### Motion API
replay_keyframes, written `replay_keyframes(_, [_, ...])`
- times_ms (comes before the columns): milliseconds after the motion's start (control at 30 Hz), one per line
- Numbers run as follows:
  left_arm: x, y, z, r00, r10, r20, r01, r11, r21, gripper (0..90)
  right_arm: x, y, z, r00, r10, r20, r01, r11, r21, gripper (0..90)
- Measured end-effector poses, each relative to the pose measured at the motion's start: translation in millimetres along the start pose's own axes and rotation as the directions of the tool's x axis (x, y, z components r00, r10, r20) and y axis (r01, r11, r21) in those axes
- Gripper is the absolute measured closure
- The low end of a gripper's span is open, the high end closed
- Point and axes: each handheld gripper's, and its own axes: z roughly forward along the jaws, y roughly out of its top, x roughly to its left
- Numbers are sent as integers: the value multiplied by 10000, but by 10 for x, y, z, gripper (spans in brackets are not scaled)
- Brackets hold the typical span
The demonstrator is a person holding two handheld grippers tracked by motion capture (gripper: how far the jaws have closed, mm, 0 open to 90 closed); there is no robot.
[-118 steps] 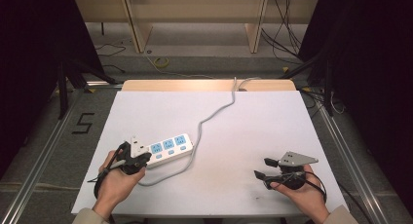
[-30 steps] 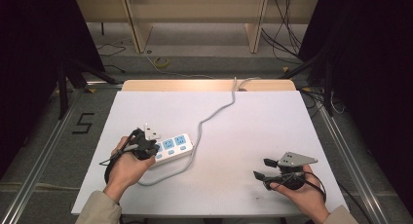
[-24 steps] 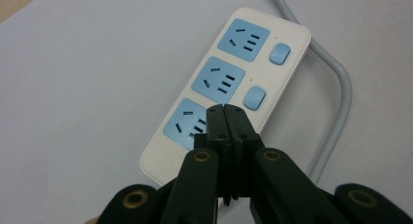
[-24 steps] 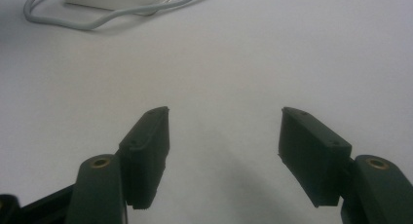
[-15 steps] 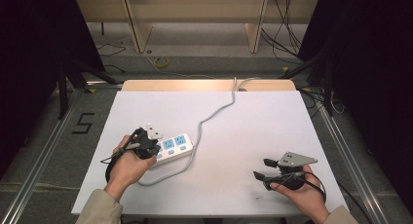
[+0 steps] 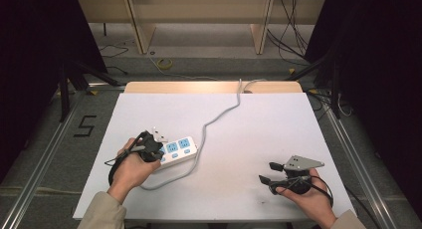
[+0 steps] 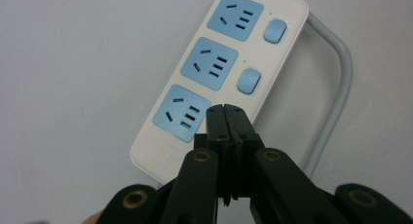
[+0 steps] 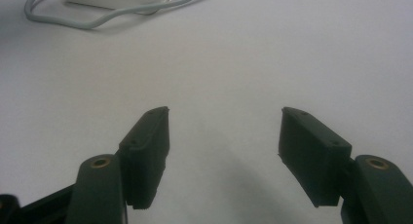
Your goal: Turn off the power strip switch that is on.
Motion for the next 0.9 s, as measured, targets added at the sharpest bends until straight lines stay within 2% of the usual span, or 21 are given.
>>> replay_keyframes(233, [1, 13, 38, 9999, 122, 68, -123, 9996, 251, 895, 0, -1, 1, 10000, -11, 2, 11, 10000, 13, 367])
replay_keyframes(900, [24, 44, 131, 9995, 315, -6, -314, 9983, 490, 894, 2, 0, 2, 10000, -12, -11, 12, 10000, 2, 367])
